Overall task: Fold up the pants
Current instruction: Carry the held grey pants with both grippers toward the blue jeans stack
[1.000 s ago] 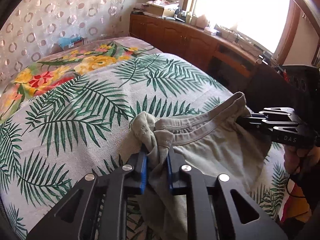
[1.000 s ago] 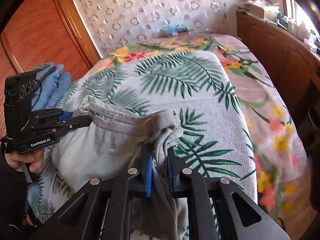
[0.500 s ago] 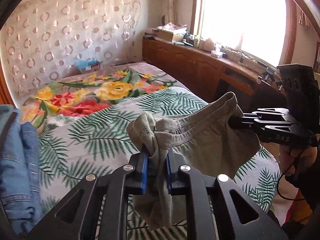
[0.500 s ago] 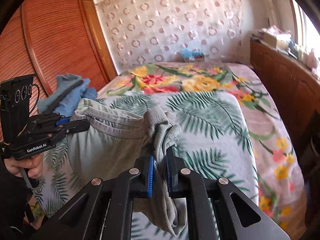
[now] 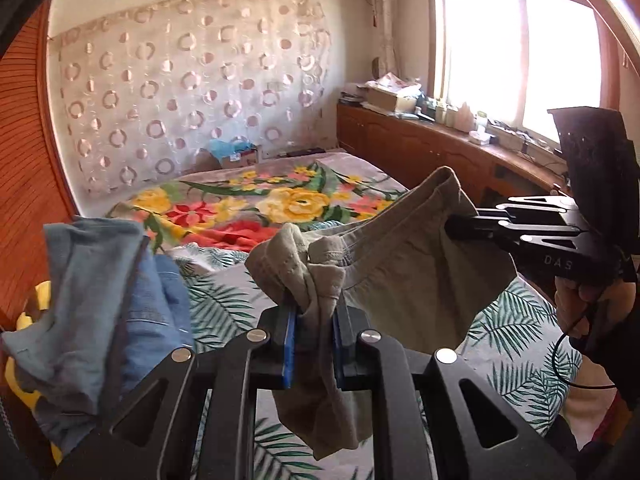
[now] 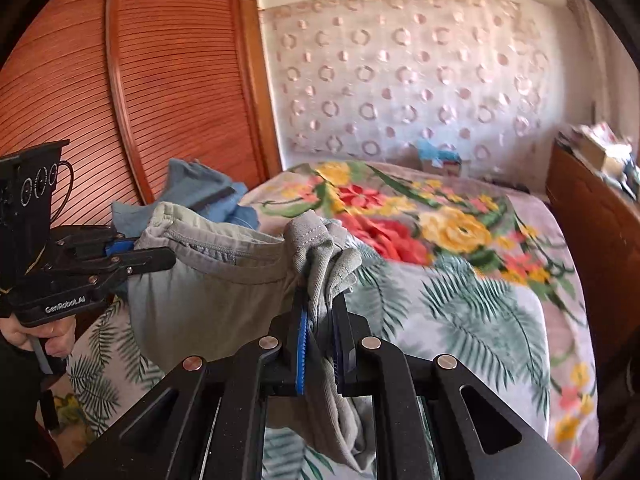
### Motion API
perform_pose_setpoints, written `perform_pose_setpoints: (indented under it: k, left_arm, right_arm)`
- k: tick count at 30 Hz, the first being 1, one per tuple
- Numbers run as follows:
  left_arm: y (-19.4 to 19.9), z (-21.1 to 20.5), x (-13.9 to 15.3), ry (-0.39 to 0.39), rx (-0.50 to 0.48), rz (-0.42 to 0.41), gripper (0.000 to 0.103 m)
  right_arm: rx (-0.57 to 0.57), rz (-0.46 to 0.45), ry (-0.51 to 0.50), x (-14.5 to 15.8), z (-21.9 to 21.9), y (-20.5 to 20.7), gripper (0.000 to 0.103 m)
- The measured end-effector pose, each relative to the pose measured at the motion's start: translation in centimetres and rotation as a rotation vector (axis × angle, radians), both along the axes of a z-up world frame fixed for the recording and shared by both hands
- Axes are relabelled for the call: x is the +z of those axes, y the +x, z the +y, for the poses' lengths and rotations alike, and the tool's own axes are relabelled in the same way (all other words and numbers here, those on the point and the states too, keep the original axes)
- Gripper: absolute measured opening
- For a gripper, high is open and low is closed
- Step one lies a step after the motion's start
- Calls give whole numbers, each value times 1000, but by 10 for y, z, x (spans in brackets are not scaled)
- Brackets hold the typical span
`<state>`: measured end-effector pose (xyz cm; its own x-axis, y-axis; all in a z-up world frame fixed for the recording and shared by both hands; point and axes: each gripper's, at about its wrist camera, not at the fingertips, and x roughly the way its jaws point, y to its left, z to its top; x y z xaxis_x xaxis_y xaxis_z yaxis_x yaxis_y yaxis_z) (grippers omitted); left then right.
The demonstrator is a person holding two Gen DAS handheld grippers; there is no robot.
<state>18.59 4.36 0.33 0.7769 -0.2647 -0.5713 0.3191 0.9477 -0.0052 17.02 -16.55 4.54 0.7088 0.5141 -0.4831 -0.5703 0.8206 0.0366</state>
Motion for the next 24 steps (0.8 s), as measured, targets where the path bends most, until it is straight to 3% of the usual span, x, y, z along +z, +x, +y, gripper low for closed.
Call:
perform_pose_setpoints:
  k: [13,24]
  left_arm:
    - [11,72,39,-23,126,-114,15]
    - [14,126,38,-24,226,-143,15]
  right_arm:
    - [101,-140,-62,22,71,59,10]
    - [169,-185,-108,24,124,101,10]
